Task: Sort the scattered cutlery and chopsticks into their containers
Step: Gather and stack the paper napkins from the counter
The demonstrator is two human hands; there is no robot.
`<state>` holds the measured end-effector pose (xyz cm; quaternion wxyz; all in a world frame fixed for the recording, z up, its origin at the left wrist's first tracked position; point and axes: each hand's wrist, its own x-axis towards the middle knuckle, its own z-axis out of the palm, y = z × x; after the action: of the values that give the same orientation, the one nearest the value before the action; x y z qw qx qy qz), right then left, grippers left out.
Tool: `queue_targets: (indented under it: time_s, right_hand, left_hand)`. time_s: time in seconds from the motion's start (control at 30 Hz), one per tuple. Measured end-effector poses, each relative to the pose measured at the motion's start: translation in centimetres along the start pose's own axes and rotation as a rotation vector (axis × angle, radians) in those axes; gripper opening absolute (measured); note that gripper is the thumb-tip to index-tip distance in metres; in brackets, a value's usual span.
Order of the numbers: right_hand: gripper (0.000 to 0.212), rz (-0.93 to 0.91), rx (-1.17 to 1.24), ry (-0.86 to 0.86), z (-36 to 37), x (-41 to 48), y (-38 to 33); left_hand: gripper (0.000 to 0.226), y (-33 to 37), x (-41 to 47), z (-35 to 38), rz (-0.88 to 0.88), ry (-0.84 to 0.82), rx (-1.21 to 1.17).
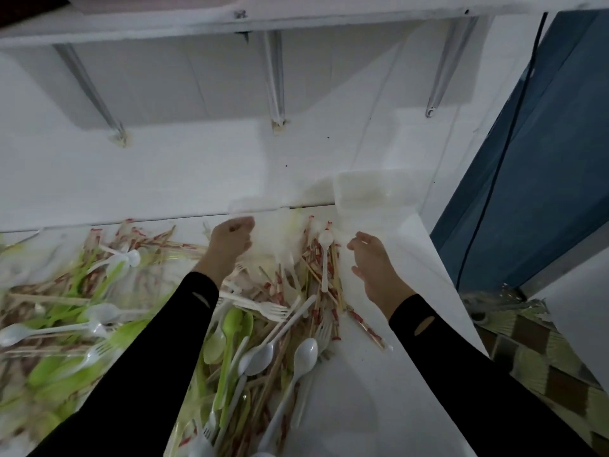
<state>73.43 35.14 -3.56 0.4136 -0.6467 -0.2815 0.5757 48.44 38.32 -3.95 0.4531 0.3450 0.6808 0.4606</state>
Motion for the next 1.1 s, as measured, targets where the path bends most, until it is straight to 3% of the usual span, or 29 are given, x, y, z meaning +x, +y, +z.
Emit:
queue_targets:
  time_s: [0.07,0.17,0.3,0.43,0.6,0.77,0.93,1.0,1.1]
  right_hand:
    - [0.036,-0.070,-0.095,-0.062,1.0,-1.6,0.2]
    - [0.011,-0.160,-0.214,-0.166,2.7,-3.4,0.3]
    - [0.019,-0.282,-0.351,-0.234,6.5,-6.2,1.5]
    - [0.019,-0.338,-0.456,-0.395,10.6,-9.2,3.1]
    - [0.018,-0.413,-0.623,-0.589,17.1,-12.7,5.4]
    - [0.030,-0.367,-0.818,-0.853,22.3,-16.0,8.0]
    - [0.023,-0.353,-1.107,-1.102,26.3,-19.4,10.3]
    - [0.021,-0.389,-1.234,-1.159,27.3,-20.6,11.5]
    - [0.019,-0.445,-1.369,-1.086,28.4,-21.8,13.9]
  left_hand:
    - [0.018,1.4,-1.5,-1.4,0.088,0.057,-0.192]
    - [0.020,2.6,-3.4,-4.6,0.209,0.124,-0.302]
    - [0.021,1.9,-6.4,-11.2,0.282,0.181,-0.389]
    - [0.030,0.1,-8.5,-16.6,0.247,0.189,-0.398]
    - [0.025,-2.2,-11.6,-23.1,0.238,0.313,-0.378]
    - [0.026,-3.7,-13.7,-30.1,0.235,0.389,-0.239]
    - [0.034,-5.7,-15.3,-36.9,0.133,0.392,-0.235]
    - [0.035,-6.3,-15.5,-38.4,0.106,0.376,-0.240]
    - [0.036,-7.0,-15.4,-40.4,0.091,0.342,-0.233]
